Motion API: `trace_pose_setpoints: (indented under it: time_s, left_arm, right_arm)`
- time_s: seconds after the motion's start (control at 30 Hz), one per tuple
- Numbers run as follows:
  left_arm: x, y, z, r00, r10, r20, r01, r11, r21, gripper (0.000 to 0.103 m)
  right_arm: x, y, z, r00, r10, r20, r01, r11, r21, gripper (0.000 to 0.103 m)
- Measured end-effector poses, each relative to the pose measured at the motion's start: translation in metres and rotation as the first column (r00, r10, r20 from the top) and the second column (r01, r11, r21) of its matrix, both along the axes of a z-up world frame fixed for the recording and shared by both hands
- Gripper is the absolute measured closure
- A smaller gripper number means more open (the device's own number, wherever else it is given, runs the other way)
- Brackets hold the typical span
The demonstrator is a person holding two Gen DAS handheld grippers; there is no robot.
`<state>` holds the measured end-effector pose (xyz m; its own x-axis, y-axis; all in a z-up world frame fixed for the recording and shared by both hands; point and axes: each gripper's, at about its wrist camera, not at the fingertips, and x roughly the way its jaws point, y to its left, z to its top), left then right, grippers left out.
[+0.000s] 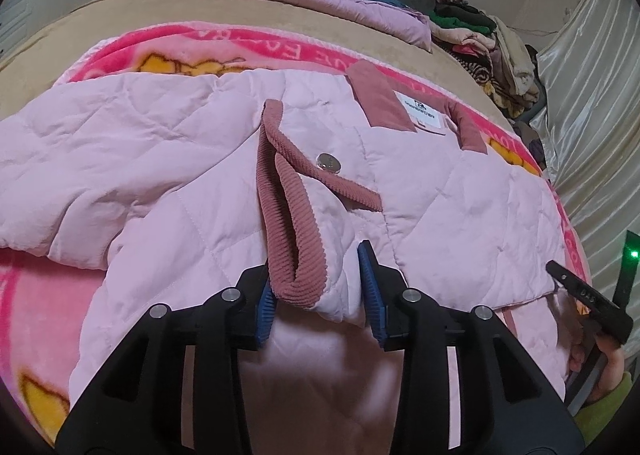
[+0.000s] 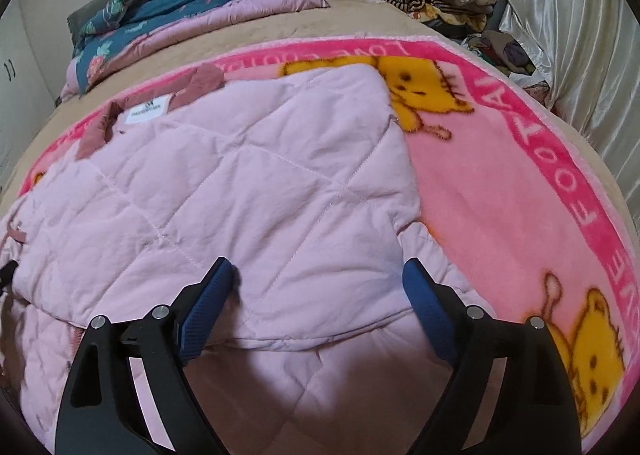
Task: Fold large clothes
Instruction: 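Grasp the folded sleeve's ribbed cuff with the left tool, straighten it, release, then move the left tool to the other sleeve's cuff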
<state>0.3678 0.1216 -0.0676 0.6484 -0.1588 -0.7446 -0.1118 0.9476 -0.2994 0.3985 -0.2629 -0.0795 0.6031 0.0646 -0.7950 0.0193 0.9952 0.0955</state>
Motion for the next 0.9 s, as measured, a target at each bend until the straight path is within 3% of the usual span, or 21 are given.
trace_pose_setpoints:
  time_s: [0.23, 0.37, 0.43, 0.5, 0.63, 0.9]
  left_arm:
    - [-0.002, -0.005, 0.006, 1.0, -0.008, -0.004, 0.008, 0.999, 0.031, 0.068]
    - [-0.005, -0.007, 0.014, 1.0, -0.01, 0.003, 0.01, 0.999, 0.046, 0.045]
    - [-0.008, -0.007, 0.019, 1.0, -0.011, 0.017, 0.01, 0.999, 0.051, 0.04]
    - [-0.012, -0.006, 0.027, 0.999, -0.01, 0.033, 0.008, 0.999, 0.046, 0.025]
    - [-0.02, -0.006, 0.039, 0.998, -0.005, 0.057, 0.002, 0.999, 0.049, 0.01]
    - [-0.036, 0.006, 0.054, 0.996, 0.026, 0.085, -0.031, 0.998, 0.049, 0.009]
  right_arm:
    - [-0.026, -0.008, 0.019, 0.998, -0.013, 0.056, 0.008, 0.997, 0.081, 0.012]
    - [-0.04, -0.005, 0.029, 0.997, -0.013, 0.081, 0.005, 0.994, 0.11, 0.01]
    - [-0.047, -0.002, 0.035, 0.996, -0.005, 0.095, -0.007, 0.992, 0.128, 0.009]
    - [-0.053, 0.002, 0.04, 0.994, -0.003, 0.109, -0.011, 0.992, 0.129, 0.009]
    - [-0.064, 0.011, 0.052, 0.99, 0.007, 0.138, -0.024, 0.992, 0.127, 0.008]
    - [-0.077, 0.032, 0.075, 0.979, 0.031, 0.2, -0.053, 0.993, 0.104, 0.008]
